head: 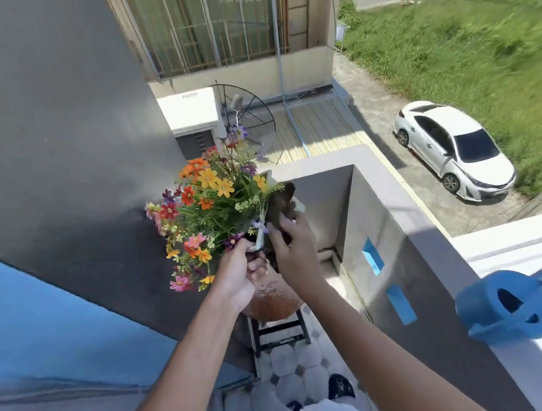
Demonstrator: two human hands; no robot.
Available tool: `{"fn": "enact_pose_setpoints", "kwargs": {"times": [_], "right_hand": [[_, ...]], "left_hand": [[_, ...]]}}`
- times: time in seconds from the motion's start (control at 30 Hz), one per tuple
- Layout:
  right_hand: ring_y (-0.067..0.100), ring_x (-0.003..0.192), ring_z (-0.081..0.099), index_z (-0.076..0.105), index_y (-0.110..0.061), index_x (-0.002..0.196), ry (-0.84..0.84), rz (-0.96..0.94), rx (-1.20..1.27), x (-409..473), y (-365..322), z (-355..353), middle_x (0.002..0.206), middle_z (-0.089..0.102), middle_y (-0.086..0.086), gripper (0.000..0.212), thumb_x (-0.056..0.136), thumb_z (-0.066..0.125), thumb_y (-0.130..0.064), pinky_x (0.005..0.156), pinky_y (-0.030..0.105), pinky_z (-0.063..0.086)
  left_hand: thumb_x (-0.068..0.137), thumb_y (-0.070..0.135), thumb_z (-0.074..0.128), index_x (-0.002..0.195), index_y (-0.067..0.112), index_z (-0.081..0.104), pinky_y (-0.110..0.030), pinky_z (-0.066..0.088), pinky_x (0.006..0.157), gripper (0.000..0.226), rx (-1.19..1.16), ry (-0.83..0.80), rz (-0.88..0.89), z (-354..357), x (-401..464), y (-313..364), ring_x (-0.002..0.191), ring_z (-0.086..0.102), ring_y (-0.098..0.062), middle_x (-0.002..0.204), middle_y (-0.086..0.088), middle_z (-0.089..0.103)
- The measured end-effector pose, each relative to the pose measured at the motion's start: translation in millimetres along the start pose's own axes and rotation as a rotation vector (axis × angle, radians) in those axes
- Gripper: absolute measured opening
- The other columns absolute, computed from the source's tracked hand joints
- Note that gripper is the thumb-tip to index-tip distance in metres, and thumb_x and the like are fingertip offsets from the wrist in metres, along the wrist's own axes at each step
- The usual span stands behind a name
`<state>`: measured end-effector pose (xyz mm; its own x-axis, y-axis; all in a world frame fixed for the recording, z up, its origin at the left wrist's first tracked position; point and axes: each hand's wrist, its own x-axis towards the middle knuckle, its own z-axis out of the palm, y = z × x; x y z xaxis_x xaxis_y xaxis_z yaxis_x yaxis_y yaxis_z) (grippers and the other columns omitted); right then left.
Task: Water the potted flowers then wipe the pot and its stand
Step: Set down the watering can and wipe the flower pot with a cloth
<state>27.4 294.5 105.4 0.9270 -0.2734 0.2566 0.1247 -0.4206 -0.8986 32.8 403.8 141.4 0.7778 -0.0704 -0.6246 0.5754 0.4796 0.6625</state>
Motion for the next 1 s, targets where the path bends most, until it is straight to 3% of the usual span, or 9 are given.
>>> {"fn": "enact_pose_setpoints", "kwargs": {"times": [0.1, 0.17, 0.23, 0.4, 0.47, 0.57, 0.7, 0.87, 1.0], "right_hand": [[0.018, 0.088, 0.057, 0.071, -0.021, 0.104, 0.032, 0.105, -0.076, -21, 27, 4, 0.099, 0.054, -0.002, 0.023, 0.095, 0.053, -0.034, 0.072, 0.034, 0.046], [0.019, 0.077, 0.051, 0.065, -0.014, 0.077, 0.047, 0.239, -0.044, -21, 43, 4, 0.082, 0.050, -0.001, 0.020, 0.095, 0.058, -0.019, 0.070, 0.031, 0.037], [0.014, 0.066, 0.044, 0.046, -0.019, 0.061, 0.080, 0.287, -0.052, -19, 42, 4, 0.073, 0.046, 0.001, 0.037, 0.095, 0.059, -0.013, 0.067, 0.029, 0.031], [0.014, 0.080, 0.050, 0.053, -0.028, 0.074, 0.116, 0.087, -0.080, -13, -4, 7, 0.096, 0.054, 0.002, 0.020, 0.094, 0.053, -0.029, 0.067, 0.028, 0.038], [0.012, 0.088, 0.051, 0.065, -0.017, 0.086, 0.128, 0.010, -0.035, -10, -10, 4, 0.103, 0.056, 0.005, 0.013, 0.095, 0.056, -0.021, 0.071, 0.015, 0.036], [0.015, 0.093, 0.050, 0.070, -0.007, 0.102, 0.107, 0.016, -0.098, -12, 12, -4, 0.107, 0.056, 0.008, 0.015, 0.095, 0.058, -0.013, 0.074, 0.017, 0.032], [0.032, 0.093, 0.057, 0.069, -0.001, 0.091, 0.069, 0.220, -0.178, -24, 39, -10, 0.099, 0.052, 0.008, 0.017, 0.096, 0.059, -0.013, 0.069, 0.016, 0.026], [0.016, 0.089, 0.050, 0.070, -0.010, 0.098, 0.140, 0.085, -0.032, -15, -10, 0, 0.104, 0.055, 0.007, 0.018, 0.097, 0.056, -0.021, 0.073, 0.026, 0.036], [0.015, 0.087, 0.051, 0.070, -0.006, 0.096, 0.195, -0.019, 0.066, 8, -28, -4, 0.098, 0.054, 0.010, 0.014, 0.097, 0.058, -0.013, 0.073, 0.011, 0.036]], "left_hand": [[0.096, 0.005, 0.045, 0.076, 0.006, 0.048, -0.015, 0.027, 0.031, 0.021, 0.043, -0.012, -0.010, -5, -2, 4, 0.031, 0.032, -0.005, 0.065, -0.006, 0.045], [0.096, 0.005, 0.046, 0.072, 0.006, 0.048, -0.016, 0.028, 0.030, 0.024, 0.062, -0.011, -0.018, -9, -5, 4, 0.032, 0.033, -0.006, 0.064, -0.006, 0.046], [0.097, 0.005, 0.045, 0.073, 0.006, 0.048, -0.017, 0.029, 0.030, 0.024, 0.059, -0.009, -0.015, -12, -7, 3, 0.033, 0.033, -0.007, 0.063, -0.007, 0.047], [0.095, 0.004, 0.045, 0.076, 0.006, 0.047, -0.017, 0.023, 0.030, 0.020, 0.063, -0.004, 0.015, -3, -9, 3, 0.031, 0.033, -0.006, 0.059, -0.006, 0.047], [0.096, 0.005, 0.045, 0.076, 0.005, 0.047, -0.016, 0.023, 0.029, 0.019, 0.058, -0.016, 0.005, 1, -12, 4, 0.030, 0.031, -0.006, 0.055, -0.004, 0.045], [0.097, 0.005, 0.044, 0.082, 0.003, 0.049, -0.017, 0.027, 0.029, 0.016, 0.004, -0.050, -0.040, -1, -17, 6, 0.031, 0.032, -0.006, 0.063, -0.007, 0.044], [0.097, 0.005, 0.046, 0.083, 0.003, 0.051, -0.016, 0.031, 0.031, 0.015, 0.014, -0.056, -0.046, -7, -20, 9, 0.033, 0.034, -0.007, 0.068, -0.008, 0.046], [0.096, 0.004, 0.045, 0.079, 0.005, 0.048, -0.017, 0.026, 0.032, 0.017, 0.110, -0.043, 0.028, -2, -23, 4, 0.032, 0.034, -0.006, 0.063, -0.006, 0.045], [0.097, 0.004, 0.044, 0.078, 0.006, 0.047, -0.018, 0.025, 0.030, 0.019, 0.093, -0.082, 0.019, -1, -29, 7, 0.033, 0.032, -0.007, 0.062, -0.006, 0.044]]}}
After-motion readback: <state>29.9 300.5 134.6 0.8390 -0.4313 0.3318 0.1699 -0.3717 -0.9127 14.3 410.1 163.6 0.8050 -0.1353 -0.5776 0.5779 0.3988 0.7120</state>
